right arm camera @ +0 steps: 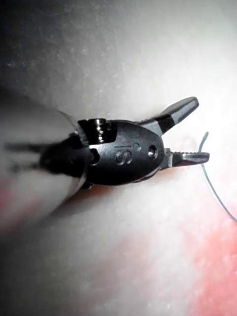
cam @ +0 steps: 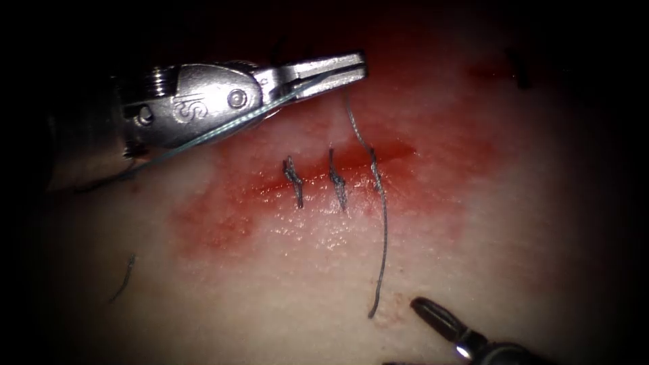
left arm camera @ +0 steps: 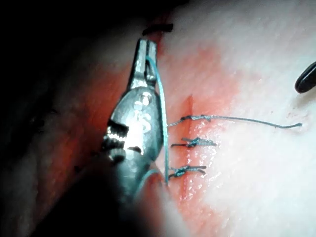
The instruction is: Wound Closure
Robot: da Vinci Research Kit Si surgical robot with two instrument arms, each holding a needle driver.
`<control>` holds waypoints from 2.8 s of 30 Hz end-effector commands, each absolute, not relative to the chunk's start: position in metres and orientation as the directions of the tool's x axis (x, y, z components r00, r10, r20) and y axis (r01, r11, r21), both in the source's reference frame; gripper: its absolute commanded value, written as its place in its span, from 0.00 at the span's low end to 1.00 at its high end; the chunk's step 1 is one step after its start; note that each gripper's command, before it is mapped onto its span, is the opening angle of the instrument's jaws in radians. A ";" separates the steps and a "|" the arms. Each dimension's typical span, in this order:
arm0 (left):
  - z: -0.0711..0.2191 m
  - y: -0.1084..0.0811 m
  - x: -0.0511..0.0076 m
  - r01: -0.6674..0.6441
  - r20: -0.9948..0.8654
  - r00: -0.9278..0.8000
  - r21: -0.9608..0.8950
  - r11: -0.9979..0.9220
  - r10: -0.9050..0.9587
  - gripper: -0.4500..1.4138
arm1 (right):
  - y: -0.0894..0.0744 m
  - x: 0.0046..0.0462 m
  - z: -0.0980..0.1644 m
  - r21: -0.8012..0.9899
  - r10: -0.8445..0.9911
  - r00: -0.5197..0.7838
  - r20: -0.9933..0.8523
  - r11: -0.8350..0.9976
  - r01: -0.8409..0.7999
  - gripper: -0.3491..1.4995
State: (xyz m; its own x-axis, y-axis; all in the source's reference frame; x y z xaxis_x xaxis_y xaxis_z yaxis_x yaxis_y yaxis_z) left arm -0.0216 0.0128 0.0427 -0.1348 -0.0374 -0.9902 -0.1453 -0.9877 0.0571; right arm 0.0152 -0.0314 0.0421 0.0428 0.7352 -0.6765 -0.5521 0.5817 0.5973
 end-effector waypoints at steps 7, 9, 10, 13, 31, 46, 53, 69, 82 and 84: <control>0.043 0.009 -0.0218 -0.071 -0.994 -0.108 -0.014 -0.997 0.022 0.00 | -0.025 0.0161 0.045 0.624 0.751 0.018 -0.660 0.561 -0.544 0.17; 0.043 0.008 -0.0219 -0.045 -0.995 -0.089 -0.033 -0.998 0.037 0.00 | -0.023 0.0164 0.045 0.628 0.753 0.018 -0.658 0.562 -0.539 0.05; 0.043 0.008 -0.0220 -0.018 -0.996 -0.065 -0.057 -0.998 0.058 0.00 | -0.022 0.0168 0.046 0.647 0.763 0.011 -0.646 0.555 -0.522 0.00; 0.044 0.008 -0.0220 0.011 -0.997 -0.029 -0.078 -0.997 0.078 0.00 | -0.021 0.0172 0.047 0.679 0.783 0.005 -0.622 0.542 -0.495 0.00; 0.048 0.005 -0.0218 0.121 -0.959 -0.037 -0.282 -0.952 0.280 0.00 | -0.014 0.0252 0.055 0.735 0.813 0.039 -0.581 0.545 -0.403 0.00; 0.058 0.005 -0.0214 -0.016 -0.879 -0.430 -0.220 -0.975 0.206 0.00 | -0.013 0.0246 0.052 0.797 0.796 -0.117 -0.594 0.562 -0.220 0.00; 0.060 0.005 -0.0214 -0.020 -0.863 -0.466 -0.207 -0.978 0.193 0.00 | -0.013 0.0235 0.052 0.810 0.804 -0.099 -0.587 0.579 -0.097 0.00; 0.059 0.007 -0.0226 -0.010 -0.866 -0.466 -0.201 -0.979 0.183 0.00 | -0.014 0.0239 0.051 0.679 0.702 0.054 -0.710 0.662 0.319 0.00; 0.059 0.008 -0.0226 0.012 -0.864 -0.476 -0.194 -0.981 0.165 0.00 | -0.016 0.0242 0.050 0.481 0.455 0.205 -0.867 0.656 0.581 0.43; 0.059 0.008 -0.0227 0.013 -0.862 -0.479 -0.195 -0.981 0.165 0.00 | -0.015 0.0244 0.050 0.448 0.394 0.230 -0.890 0.658 0.605 0.58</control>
State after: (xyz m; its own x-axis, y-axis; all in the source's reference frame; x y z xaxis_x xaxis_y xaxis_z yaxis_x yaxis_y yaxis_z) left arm -0.0222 0.0082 0.0587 -0.4792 0.1656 -0.8619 0.0114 -0.9808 -0.1948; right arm 0.0237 -0.0154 0.0495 0.2361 0.3851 -0.8922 0.6097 0.6562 0.4446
